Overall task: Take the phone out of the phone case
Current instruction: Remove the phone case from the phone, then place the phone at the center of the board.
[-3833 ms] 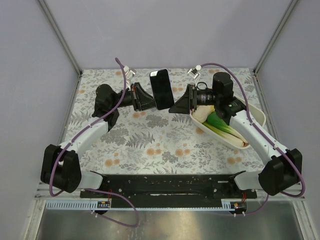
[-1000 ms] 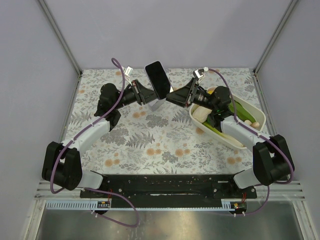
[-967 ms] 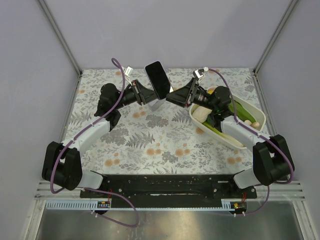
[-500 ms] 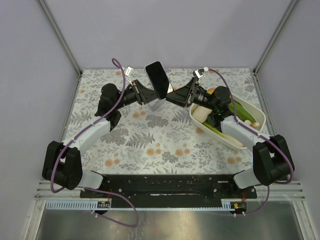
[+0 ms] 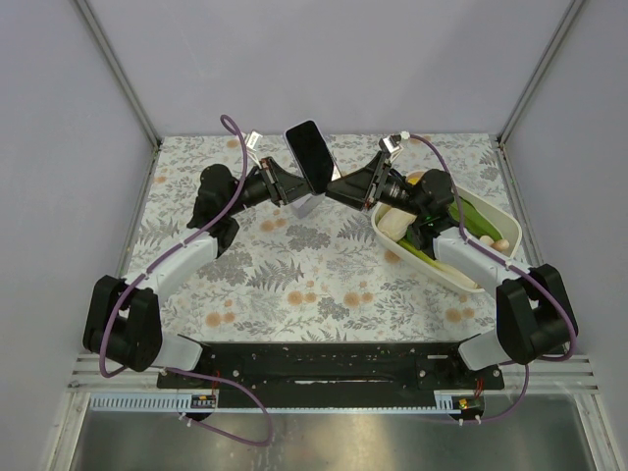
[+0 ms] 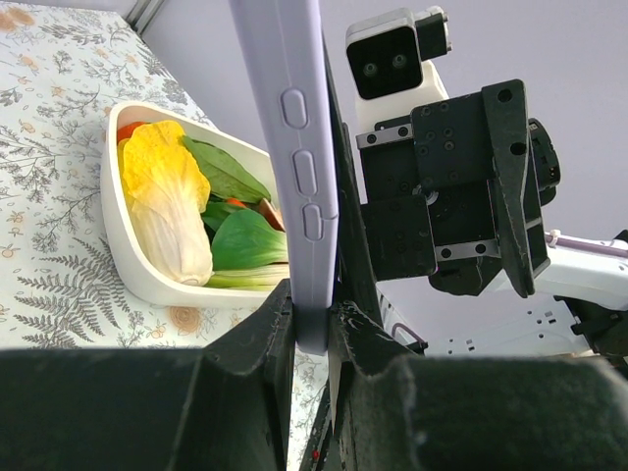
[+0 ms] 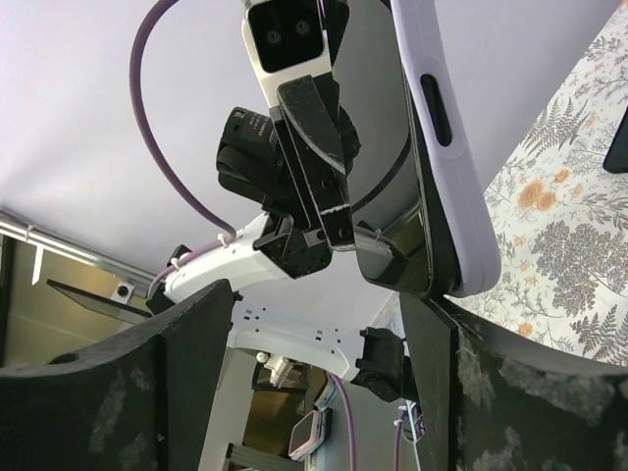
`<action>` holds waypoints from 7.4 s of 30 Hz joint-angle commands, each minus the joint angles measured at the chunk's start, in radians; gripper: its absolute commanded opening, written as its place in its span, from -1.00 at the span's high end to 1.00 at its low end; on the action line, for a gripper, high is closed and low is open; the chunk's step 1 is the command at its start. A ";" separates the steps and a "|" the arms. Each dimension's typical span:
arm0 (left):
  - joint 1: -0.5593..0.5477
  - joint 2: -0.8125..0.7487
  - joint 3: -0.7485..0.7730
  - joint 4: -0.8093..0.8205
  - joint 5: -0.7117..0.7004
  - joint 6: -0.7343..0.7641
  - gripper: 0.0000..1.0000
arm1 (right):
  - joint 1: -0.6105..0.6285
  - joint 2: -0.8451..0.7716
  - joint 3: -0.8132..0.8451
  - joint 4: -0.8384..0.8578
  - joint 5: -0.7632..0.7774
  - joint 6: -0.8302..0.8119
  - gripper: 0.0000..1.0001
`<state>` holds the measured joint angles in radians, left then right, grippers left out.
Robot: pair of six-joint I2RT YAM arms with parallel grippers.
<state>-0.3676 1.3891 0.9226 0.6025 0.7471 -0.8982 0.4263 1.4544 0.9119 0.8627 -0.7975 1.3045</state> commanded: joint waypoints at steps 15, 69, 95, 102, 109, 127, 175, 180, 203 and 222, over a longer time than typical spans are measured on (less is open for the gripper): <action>-0.036 -0.027 -0.021 0.126 -0.014 0.036 1.00 | -0.031 -0.023 -0.001 0.052 0.052 0.002 -0.57; -0.094 -0.025 -0.031 0.077 0.015 0.130 1.00 | -0.103 -0.072 0.031 -0.024 0.037 -0.074 -0.56; -0.154 0.007 -0.001 0.040 0.008 0.171 1.00 | -0.107 -0.042 0.047 -0.064 0.034 -0.131 -0.17; -0.169 0.019 0.024 0.010 0.003 0.185 1.00 | -0.097 -0.022 0.051 -0.053 0.035 -0.129 -0.11; -0.188 0.040 0.047 0.002 -0.003 0.183 1.00 | -0.074 0.007 0.061 -0.050 0.032 -0.132 -0.05; -0.217 0.057 0.070 -0.079 -0.018 0.249 1.00 | -0.066 0.047 0.085 0.005 0.012 -0.068 0.94; -0.045 0.050 -0.019 -0.106 -0.086 0.257 1.00 | -0.129 -0.129 0.068 -0.070 -0.028 -0.113 1.00; -0.004 0.030 -0.036 -0.104 -0.061 0.260 1.00 | -0.144 -0.144 0.058 -0.119 -0.032 -0.152 1.00; 0.219 -0.160 0.125 -0.566 0.077 0.567 1.00 | -0.129 -0.077 -0.257 -0.386 -0.131 -0.625 1.00; 0.217 -0.163 0.128 -0.572 0.118 0.568 1.00 | -0.017 0.259 -0.159 -0.396 -0.003 -0.718 1.00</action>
<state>-0.1555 1.2575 1.0191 -0.0090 0.8211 -0.3470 0.3775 1.6840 0.6590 0.4179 -0.8375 0.6159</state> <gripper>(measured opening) 0.193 0.077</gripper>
